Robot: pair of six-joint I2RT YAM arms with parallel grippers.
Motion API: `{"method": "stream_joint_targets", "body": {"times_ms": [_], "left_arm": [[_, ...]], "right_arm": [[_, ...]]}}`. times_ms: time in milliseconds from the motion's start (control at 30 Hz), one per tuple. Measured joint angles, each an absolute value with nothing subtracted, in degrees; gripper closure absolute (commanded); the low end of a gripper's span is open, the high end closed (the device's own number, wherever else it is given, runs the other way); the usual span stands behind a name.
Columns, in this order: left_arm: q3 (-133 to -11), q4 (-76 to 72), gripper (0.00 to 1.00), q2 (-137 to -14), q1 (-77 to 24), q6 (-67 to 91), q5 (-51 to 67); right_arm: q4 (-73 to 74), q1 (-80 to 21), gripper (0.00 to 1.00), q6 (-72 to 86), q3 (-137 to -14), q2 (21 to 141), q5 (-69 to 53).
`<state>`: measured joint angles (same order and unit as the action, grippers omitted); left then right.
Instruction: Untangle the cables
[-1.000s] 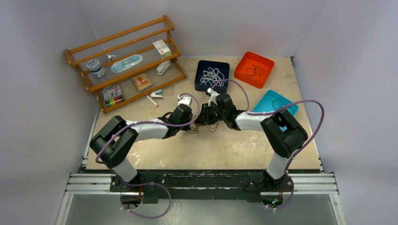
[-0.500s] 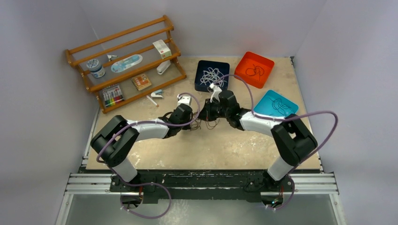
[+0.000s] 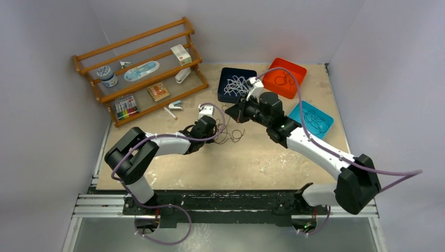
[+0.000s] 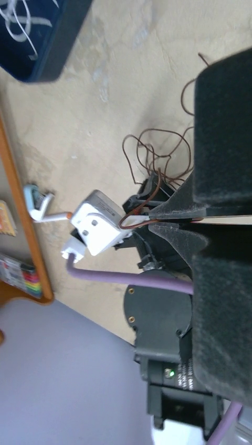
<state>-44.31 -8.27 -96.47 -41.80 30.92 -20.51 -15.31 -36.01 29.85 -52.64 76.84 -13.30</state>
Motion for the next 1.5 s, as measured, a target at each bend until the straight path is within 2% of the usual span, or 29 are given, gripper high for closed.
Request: {"method": "stream_joint_targets", "body": {"times_ms": [333, 567, 733, 1000, 1500], "left_arm": [[-44.25, -8.69, 0.83, -96.64, -41.80, 30.92, -21.23], [-44.01, -9.15, 0.83, -96.64, -41.80, 30.92, -21.32], [-43.86, -9.89, 0.83, -96.90, -41.80, 30.94, -21.45], [-43.86, -10.50, 0.83, -97.21, -41.80, 30.96, -21.74], [-43.86, -11.92, 0.88, -98.00, -41.80, 30.96, -22.70]], "right_arm": [[-5.74, -35.68, 1.00, 25.63, -59.16, 69.91, 1.19], [-1.13, -34.65, 1.00, 22.52, -62.78, 66.43, 7.01], [2.39, -34.30, 1.00, 17.78, -71.16, 65.04, 11.33], [2.76, -33.80, 1.00, 9.45, -83.88, 62.15, 18.59], [1.41, -33.69, 1.00, -5.06, -90.78, 59.07, 32.58]]}}
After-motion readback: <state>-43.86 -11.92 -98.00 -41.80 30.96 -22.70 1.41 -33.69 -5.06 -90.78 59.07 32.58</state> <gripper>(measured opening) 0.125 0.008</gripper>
